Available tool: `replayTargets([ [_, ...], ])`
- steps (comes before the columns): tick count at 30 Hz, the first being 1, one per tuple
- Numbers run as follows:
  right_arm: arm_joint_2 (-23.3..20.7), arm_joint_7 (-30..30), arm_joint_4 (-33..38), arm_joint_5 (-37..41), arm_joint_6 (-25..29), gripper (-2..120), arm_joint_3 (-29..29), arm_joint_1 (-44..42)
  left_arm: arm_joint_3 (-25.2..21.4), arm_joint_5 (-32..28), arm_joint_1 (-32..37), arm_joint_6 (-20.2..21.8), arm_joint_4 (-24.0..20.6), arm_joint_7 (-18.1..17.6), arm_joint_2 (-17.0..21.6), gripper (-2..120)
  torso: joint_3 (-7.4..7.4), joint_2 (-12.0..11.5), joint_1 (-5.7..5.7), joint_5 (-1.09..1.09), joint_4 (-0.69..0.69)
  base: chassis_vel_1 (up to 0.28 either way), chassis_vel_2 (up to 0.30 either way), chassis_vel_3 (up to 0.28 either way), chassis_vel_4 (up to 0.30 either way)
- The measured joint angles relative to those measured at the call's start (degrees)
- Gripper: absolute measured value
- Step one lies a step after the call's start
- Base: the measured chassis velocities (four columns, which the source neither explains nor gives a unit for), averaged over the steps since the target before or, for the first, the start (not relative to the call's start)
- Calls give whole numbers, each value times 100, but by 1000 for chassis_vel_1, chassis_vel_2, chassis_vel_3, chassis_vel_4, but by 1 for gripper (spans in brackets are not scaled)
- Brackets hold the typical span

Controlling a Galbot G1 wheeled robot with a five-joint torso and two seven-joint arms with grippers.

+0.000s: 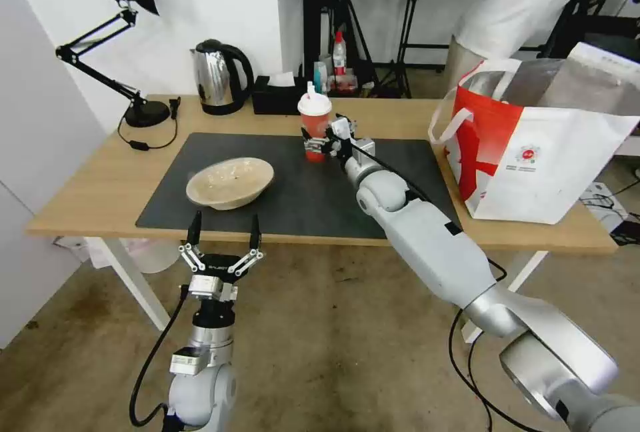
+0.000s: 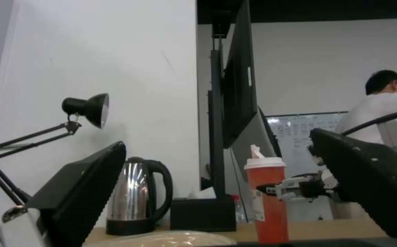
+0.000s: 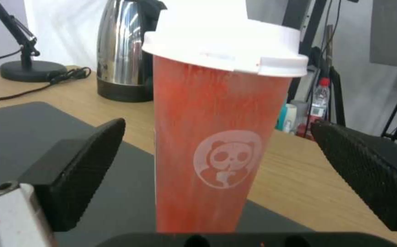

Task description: Pick up the trash from the table and place it into the takeout bag.

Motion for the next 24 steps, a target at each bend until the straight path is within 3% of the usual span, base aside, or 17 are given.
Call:
replayTargets([
  [24, 159, -40, -368, -1, 151, 100, -51, 158, 55, 15, -16, 1, 47, 3, -1, 100, -1, 0, 0, 0, 0, 0, 0, 0, 0],
])
